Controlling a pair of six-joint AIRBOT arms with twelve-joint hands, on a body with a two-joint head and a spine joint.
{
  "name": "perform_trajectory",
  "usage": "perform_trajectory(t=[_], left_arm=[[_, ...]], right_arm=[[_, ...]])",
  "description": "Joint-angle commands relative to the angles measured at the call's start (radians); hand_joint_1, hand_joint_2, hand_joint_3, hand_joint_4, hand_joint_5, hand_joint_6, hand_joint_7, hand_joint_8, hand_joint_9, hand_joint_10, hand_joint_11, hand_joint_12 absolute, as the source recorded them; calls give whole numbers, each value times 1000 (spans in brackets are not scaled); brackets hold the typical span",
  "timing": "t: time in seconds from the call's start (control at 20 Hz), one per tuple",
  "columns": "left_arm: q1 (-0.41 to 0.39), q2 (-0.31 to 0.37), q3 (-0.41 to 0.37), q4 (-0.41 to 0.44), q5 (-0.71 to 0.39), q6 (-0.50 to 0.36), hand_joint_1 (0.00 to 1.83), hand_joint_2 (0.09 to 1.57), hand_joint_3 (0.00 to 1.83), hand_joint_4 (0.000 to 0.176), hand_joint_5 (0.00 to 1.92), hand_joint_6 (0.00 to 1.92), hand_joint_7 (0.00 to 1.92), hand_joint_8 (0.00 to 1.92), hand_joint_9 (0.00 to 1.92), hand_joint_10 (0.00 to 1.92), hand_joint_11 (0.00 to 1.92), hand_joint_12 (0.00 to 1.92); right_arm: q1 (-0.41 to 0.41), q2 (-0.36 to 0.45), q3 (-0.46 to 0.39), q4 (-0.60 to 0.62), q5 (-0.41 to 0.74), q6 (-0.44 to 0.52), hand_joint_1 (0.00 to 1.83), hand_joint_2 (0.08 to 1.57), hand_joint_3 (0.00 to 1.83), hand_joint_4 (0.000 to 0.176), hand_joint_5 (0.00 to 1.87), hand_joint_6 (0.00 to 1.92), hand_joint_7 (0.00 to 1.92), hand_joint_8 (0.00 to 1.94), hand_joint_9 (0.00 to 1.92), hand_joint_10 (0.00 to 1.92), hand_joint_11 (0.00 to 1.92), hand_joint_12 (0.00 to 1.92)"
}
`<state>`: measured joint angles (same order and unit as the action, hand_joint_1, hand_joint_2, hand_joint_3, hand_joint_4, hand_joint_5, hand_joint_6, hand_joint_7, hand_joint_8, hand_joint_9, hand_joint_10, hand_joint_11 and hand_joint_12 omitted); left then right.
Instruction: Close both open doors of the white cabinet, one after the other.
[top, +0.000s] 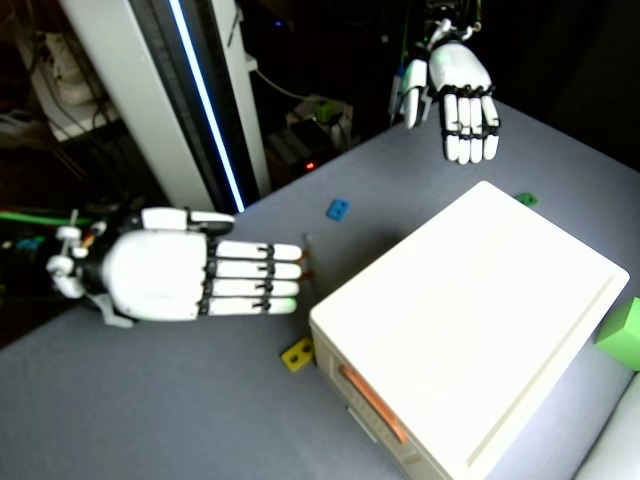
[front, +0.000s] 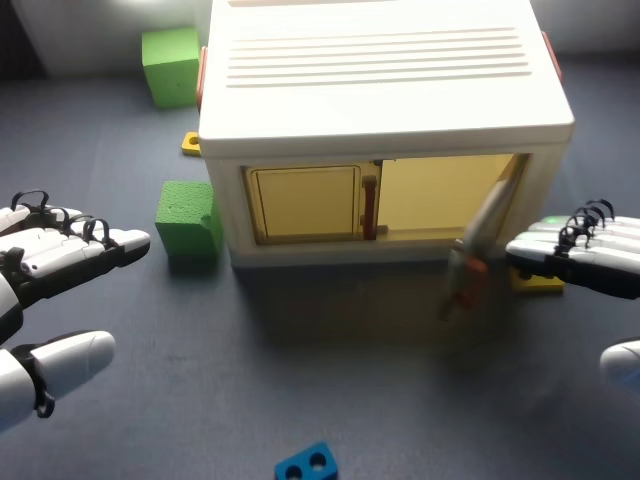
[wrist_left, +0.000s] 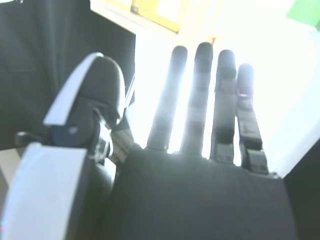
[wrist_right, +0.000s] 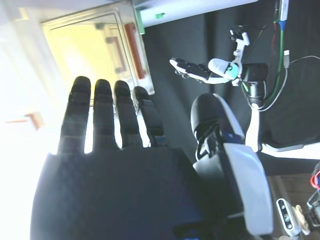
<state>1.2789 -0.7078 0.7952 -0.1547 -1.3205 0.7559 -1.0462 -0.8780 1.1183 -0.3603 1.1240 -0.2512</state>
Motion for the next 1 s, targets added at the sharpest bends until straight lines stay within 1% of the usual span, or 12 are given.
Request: perform_trajectory(t=[0.0, 0.2, 0.35, 0.6, 0.65, 0.7, 0.75, 0.8, 0.85, 0.9, 0.95], left_arm=[[0, 0, -4, -10, -127, -4, 0, 1529, 0, 0, 226, 1, 298, 2, 271, 3, 0, 604], [8, -5, -4, -14, -127, -5, 0, 1537, 2, 0, 224, 0, 289, 3, 260, 4, 0, 575], [11, -8, -4, -17, -127, -5, 0, 1532, 0, 0, 225, 2, 292, 2, 263, 4, 0, 581], [14, -11, -4, -17, -127, -6, 0, 1536, 0, 0, 218, 1, 275, 1, 241, 3, 0, 518], [14, -12, -4, -17, -126, -7, 0, 1537, 0, 0, 219, 1, 276, 1, 244, 4, 0, 518], [15, -12, -4, -17, -125, -7, 0, 1538, 0, 0, 233, 4, 291, 4, 260, 7, 0, 595], [15, -13, -4, -17, -124, -8, 0, 1533, 0, 0, 235, 4, 294, 4, 264, 8, 0, 613], [16, -13, -4, -17, -124, -8, 0, 1536, 0, 0, 233, 2, 299, 4, 268, 6, 0, 599], [16, -14, -4, -17, -124, -9, 0, 1541, 1, 0, 228, 0, 288, 4, 257, 3, 0, 537], [16, -15, -4, -17, -124, -10, 0, 1544, 2, 0, 232, 1, 287, 3, 252, 1, 0, 510], [16, -16, -4, -17, -124, -10, 0, 1541, 0, 0, 232, 1, 277, 1, 235, 0, 0, 493]], right_arm=[[15, -6, 6, 28, 110, 7, 0, 1497, 8, 0, 0, 0, 0, 0, 0, 0, 0, 0], [45, -29, 16, 17, 110, 7, 0, 1488, 2, 0, 0, 0, 0, 0, 0, 0, 0, 0], [67, -47, 26, 10, 109, 7, 2, 1514, 12, 0, 0, 0, 0, 0, 0, 0, 0, 0], [117, -87, 52, -7, 87, 8, 130, 1531, 0, 0, 0, 0, 0, 0, 0, 0, 0, 0], [123, -94, 56, -8, 84, 8, 120, 1530, 0, 0, 0, 0, 0, 0, 0, 0, 0, 0], [130, -99, 60, -9, 81, 8, 119, 1530, 0, 0, 0, 0, 0, 0, 0, 0, 0, 0], [139, -105, 64, -11, 79, 8, 116, 1526, 0, 0, 0, 0, 0, 0, 0, 0, 0, 0], [149, -111, 68, -14, 75, 8, 114, 1524, 0, 0, 0, 0, 0, 0, 0, 0, 0, 0], [159, -118, 73, -18, 70, 8, 97, 1529, 0, 0, 0, 0, 0, 0, 0, 0, 0, 0], [166, -123, 76, -20, 65, 8, 57, 1533, 3, 0, 0, 0, 0, 0, 0, 0, 0, 0], [171, -128, 80, -21, 61, 9, 72, 1535, 1, 0, 0, 0, 0, 0, 0, 0, 0, 0]])
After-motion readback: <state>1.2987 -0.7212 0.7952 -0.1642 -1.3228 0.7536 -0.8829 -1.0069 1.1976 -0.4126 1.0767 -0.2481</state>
